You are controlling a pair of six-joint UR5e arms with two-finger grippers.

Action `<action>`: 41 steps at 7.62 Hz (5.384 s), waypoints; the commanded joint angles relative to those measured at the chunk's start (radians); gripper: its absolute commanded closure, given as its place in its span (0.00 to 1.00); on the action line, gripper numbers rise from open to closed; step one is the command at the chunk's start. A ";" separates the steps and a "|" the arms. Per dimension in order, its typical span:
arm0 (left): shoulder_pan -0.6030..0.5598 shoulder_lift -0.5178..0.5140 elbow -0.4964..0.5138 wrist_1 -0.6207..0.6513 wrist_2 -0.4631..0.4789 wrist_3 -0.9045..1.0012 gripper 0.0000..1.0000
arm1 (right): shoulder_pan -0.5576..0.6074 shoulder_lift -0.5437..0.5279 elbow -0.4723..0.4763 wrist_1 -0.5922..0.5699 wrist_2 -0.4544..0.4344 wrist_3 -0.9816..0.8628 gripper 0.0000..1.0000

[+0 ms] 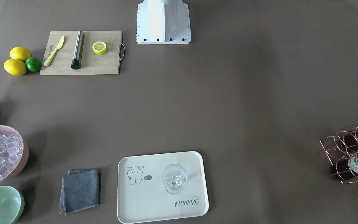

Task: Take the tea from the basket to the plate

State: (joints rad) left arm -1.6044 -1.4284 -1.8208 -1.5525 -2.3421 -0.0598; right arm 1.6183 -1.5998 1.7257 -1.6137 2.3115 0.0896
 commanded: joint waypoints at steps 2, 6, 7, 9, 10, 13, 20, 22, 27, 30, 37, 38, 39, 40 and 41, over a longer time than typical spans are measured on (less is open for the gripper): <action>0.003 -0.004 0.006 -0.001 -0.003 0.000 0.02 | 0.000 0.001 0.000 0.000 -0.001 0.001 0.00; 0.003 -0.003 0.008 -0.001 -0.002 0.000 0.02 | 0.000 0.000 0.002 0.000 -0.001 0.001 0.00; 0.003 -0.003 0.009 -0.001 -0.002 0.000 0.02 | 0.000 0.000 0.002 0.000 -0.001 0.001 0.00; 0.003 -0.007 0.011 -0.001 -0.002 0.000 0.02 | 0.002 0.000 0.002 0.000 -0.001 0.001 0.00; 0.003 -0.017 0.008 0.000 -0.002 0.002 0.02 | 0.002 0.000 0.002 0.000 -0.001 0.001 0.00; 0.003 -0.053 0.011 0.005 -0.002 0.221 0.02 | 0.003 0.000 0.005 0.000 -0.003 -0.001 0.00; -0.006 -0.381 0.128 0.092 0.001 0.906 0.04 | 0.003 -0.003 0.008 -0.002 -0.001 0.001 0.00; -0.017 -0.537 0.277 0.129 -0.003 1.046 0.04 | 0.003 -0.003 0.008 -0.002 -0.001 0.001 0.00; -0.008 -0.681 0.511 0.127 -0.036 1.210 0.07 | 0.003 -0.005 0.006 -0.002 -0.003 0.001 0.00; 0.007 -0.623 0.468 0.123 -0.066 1.230 0.06 | 0.006 -0.006 0.008 -0.002 -0.001 0.001 0.00; 0.030 -0.609 0.469 0.127 -0.102 1.216 0.06 | 0.011 -0.008 0.009 -0.002 -0.001 0.001 0.00; 0.030 -0.592 0.466 0.121 -0.105 1.218 0.06 | 0.011 -0.008 0.009 -0.002 -0.001 0.001 0.00; 0.030 -0.587 0.462 0.121 -0.105 1.218 0.07 | 0.011 -0.008 0.009 -0.002 -0.001 0.001 0.00; 0.030 -0.587 0.462 0.124 -0.103 1.218 0.10 | 0.011 -0.008 0.009 -0.002 -0.003 0.001 0.00; 0.030 -0.589 0.460 0.126 -0.103 1.218 0.17 | 0.011 -0.008 0.009 -0.002 -0.003 0.001 0.00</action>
State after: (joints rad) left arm -1.5739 -2.0179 -1.3580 -1.4292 -2.4458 1.1580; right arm 1.6291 -1.6076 1.7349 -1.6153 2.3095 0.0905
